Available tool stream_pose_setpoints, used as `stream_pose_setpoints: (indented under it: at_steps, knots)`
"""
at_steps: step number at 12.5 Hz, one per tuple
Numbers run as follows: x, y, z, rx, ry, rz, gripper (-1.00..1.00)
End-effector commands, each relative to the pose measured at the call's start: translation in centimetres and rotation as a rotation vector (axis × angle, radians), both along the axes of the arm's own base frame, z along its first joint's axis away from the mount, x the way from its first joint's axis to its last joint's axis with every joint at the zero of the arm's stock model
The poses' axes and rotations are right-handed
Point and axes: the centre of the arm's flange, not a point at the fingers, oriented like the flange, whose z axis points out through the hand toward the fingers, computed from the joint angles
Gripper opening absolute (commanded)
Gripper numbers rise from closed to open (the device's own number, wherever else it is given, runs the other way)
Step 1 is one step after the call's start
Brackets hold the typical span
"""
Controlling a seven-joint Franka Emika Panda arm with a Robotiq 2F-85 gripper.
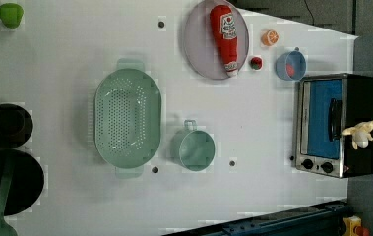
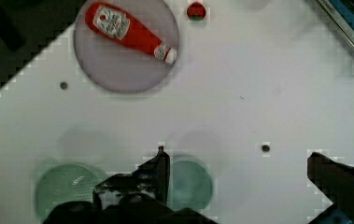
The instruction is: Pick banana from table and place on oven.
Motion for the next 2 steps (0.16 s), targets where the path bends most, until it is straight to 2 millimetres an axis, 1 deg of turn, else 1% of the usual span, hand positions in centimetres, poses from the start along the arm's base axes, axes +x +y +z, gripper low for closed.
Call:
stream_pose_setpoints:
  at_steps: [1,2]
  knots:
    - [2.17,-7.97,-4.47,0.028,0.121,-0.237,1.0]
    - [2.23,-7.99,-4.57,0.028,0.123,-0.237,1.0]
